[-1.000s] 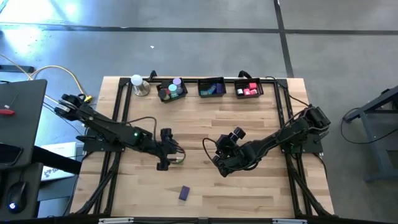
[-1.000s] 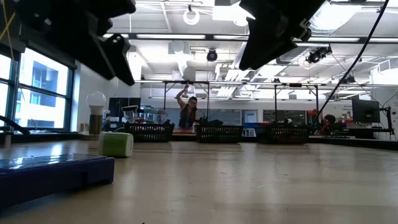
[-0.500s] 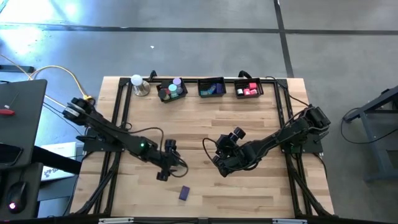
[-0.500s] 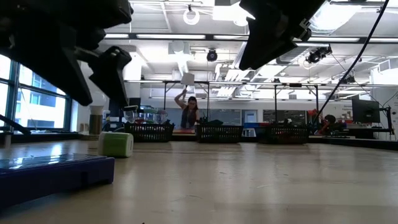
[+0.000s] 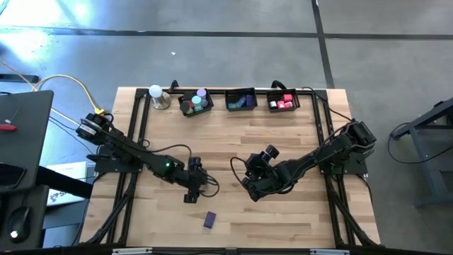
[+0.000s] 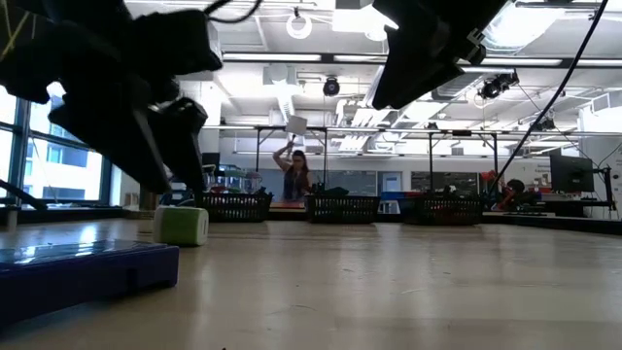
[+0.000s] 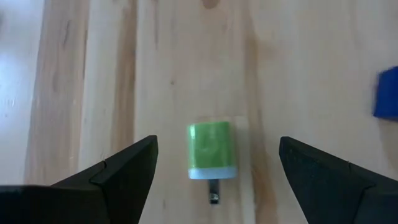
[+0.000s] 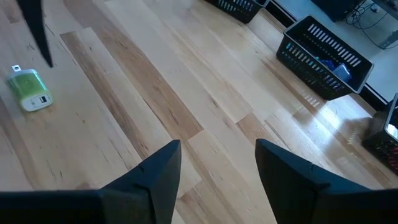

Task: Pick & Place Office items
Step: Put the green white charger adapter into the right black bin

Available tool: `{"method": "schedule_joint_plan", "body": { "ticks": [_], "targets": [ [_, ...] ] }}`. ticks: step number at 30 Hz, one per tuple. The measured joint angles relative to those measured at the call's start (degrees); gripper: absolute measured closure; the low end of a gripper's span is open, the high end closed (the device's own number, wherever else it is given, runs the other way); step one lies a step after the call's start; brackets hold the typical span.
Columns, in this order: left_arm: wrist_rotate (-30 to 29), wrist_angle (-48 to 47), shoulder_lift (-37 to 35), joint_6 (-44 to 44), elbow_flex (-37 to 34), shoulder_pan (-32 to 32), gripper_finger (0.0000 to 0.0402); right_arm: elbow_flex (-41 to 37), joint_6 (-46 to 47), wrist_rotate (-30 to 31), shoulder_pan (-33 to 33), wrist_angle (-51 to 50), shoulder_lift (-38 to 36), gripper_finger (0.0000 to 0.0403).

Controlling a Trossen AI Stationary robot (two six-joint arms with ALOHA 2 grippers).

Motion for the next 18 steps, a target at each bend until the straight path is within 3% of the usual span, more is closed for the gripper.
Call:
{"method": "schedule_joint_plan", "body": {
  "ticks": [8, 18],
  "targets": [
    [3.8, -2.0, 1.8, 0.0, -0.1, 1.7, 0.0074, 0.0, 0.0, 0.0, 0.0, 0.1, 0.0, 0.0207],
    [2.7, -1.9, 1.8, 0.1, -0.1, 2.0, 0.0074, 0.0, 0.0, 0.0, 0.0, 0.3, 0.0, 0.0207]
  ]
}}
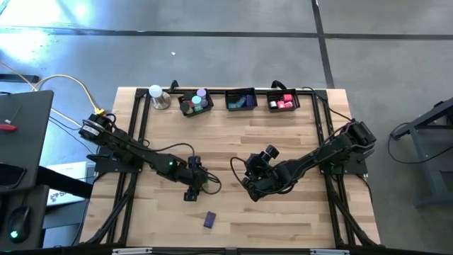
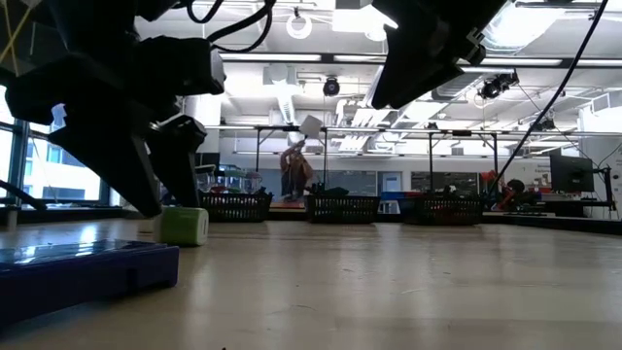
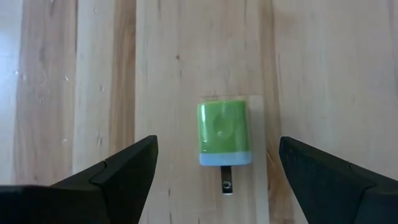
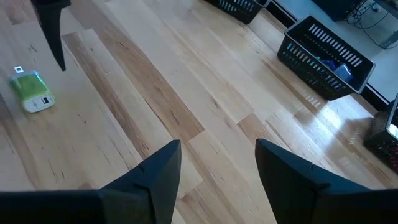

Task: Pick & Place Office items
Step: Put the green white charger adapter into the right black bin

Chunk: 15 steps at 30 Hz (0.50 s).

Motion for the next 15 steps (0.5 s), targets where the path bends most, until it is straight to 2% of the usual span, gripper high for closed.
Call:
{"method": "schedule_joint_plan", "body": {
  "ticks": [15],
  "targets": [
    [0.5, 1.8, 3.7, 0.7, 0.0, 0.0, 0.0083, 0.0, 0.0, 0.0, 0.0, 0.0, 0.0, 0.0207]
  ]
}}
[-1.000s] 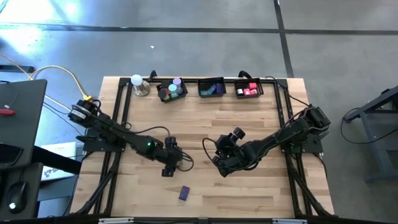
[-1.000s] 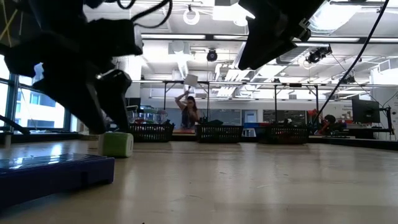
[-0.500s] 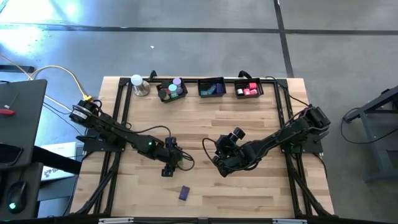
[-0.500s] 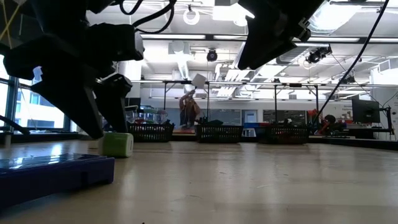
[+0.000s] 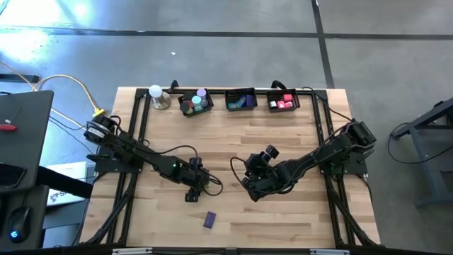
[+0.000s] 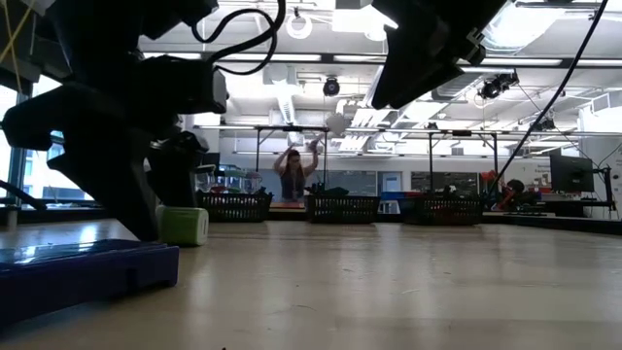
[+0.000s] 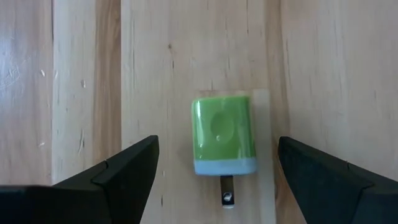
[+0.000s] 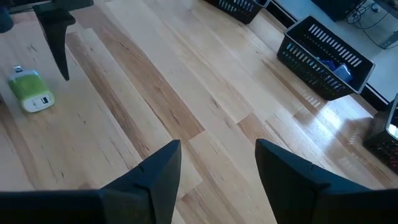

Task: Pick & Place Office items
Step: Put the green white charger adapter into the right black bin

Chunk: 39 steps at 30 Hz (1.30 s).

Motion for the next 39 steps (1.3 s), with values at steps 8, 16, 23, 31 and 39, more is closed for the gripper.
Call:
{"method": "schedule_joint_plan", "body": {
  "ticks": [8, 16, 23, 31, 39],
  "targets": [
    [-1.2, 0.4, 0.0, 0.0, 0.0, 0.0, 0.0083, 0.0, 0.0, 0.0, 0.0, 0.0, 0.0, 0.0207],
    [-1.4, 0.5, 0.0, 0.0, 0.0, 0.0, 0.0101, 0.0, 0.0, 0.0, 0.0, 0.1, 0.0, 0.0207],
    [-0.3, 0.8, 1.2, -2.2, 0.0, 0.0, 0.0147, 0.0, 0.0, 0.0, 0.0, 0.1, 0.0, 0.0207],
    [0.3, 1.9, 3.2, -2.1, 0.3, 0.0, 0.0194, 0.0, 0.0, 0.0, 0.0, 0.3, 0.0, 0.0207],
    [0.3, 1.9, 3.1, -2.1, 0.2, -0.4, 0.0264, 0.0, 0.0, 0.0, 0.0, 0.3, 0.0, 0.0207]
  ]
}}
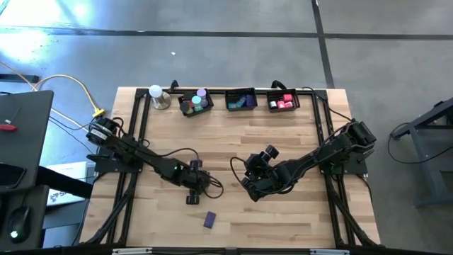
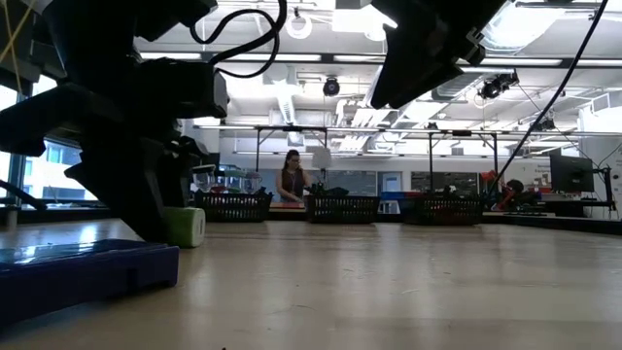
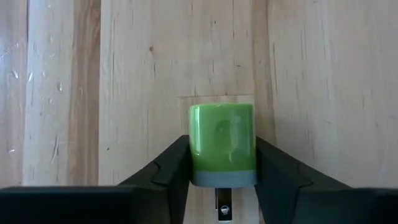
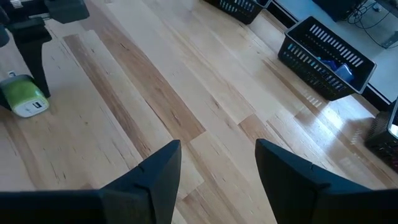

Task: Pick & Place Office items
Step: Put the green white charger adapter into the right black bin

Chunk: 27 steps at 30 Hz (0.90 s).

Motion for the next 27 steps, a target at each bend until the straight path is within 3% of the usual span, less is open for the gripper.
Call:
{"method": "schedule_joint_plan", "body": {
  "ticks": [8, 14, 22, 27],
  "targets": [
    [-0.2, -1.4, -3.6, -0.5, 0.1, -1.4, 0.0274, 0.0, -2.3, -5.0, 0.4, 3.4, 0.0, 0.0207],
    [-4.3, 0.9, -10.2, 1.2, 1.3, -6.0, 0.0274, 0.0, -18.1, -7.9, 3.5, 19.4, 0.0, 0.0207],
    [-11.2, 22.7, -17.4, 7.9, 1.5, -11.9, 0.0274, 0.0, -39.4, -15.6, 8.1, 41.5, 0.0, 0.0207],
    [-12.3, 35.3, -19.1, 16.2, 1.5, -15.2, 0.0273, 0.0, -52.3, -13.8, 12.3, 51.4, 0.0, 0.0219]
  ]
}}
